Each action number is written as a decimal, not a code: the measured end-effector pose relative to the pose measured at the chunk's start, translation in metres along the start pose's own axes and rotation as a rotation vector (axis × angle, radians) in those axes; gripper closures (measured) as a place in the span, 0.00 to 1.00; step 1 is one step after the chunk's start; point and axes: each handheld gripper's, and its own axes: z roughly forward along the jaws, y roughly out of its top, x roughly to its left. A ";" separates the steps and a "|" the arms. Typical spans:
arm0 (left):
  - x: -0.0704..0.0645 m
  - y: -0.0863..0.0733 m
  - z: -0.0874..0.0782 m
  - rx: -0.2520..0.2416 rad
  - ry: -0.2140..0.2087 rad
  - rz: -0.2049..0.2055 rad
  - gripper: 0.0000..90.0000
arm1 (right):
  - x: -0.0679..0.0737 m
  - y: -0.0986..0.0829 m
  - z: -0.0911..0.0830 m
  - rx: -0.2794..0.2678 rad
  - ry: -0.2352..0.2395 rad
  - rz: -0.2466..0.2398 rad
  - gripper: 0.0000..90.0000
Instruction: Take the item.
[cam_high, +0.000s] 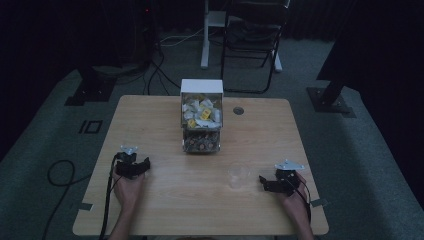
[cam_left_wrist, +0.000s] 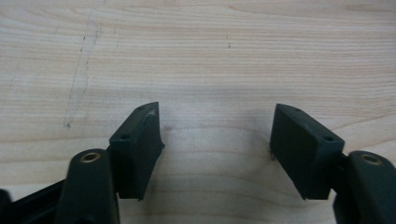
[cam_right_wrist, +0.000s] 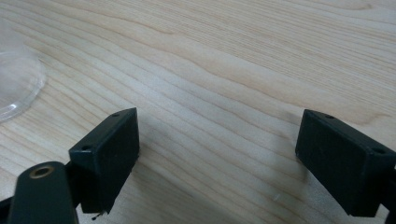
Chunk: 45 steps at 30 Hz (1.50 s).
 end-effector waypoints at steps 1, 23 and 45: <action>0.000 0.000 -0.001 0.001 -0.010 -0.007 0.40 | 0.000 0.000 0.000 0.000 0.000 0.000 0.15; -0.033 0.010 -0.044 -0.058 -0.138 0.063 0.41 | 0.000 0.000 0.000 0.000 0.000 -0.001 0.15; -0.073 0.022 -0.073 -0.148 -0.283 0.148 0.42 | 0.001 0.003 0.003 0.001 0.001 -0.003 0.15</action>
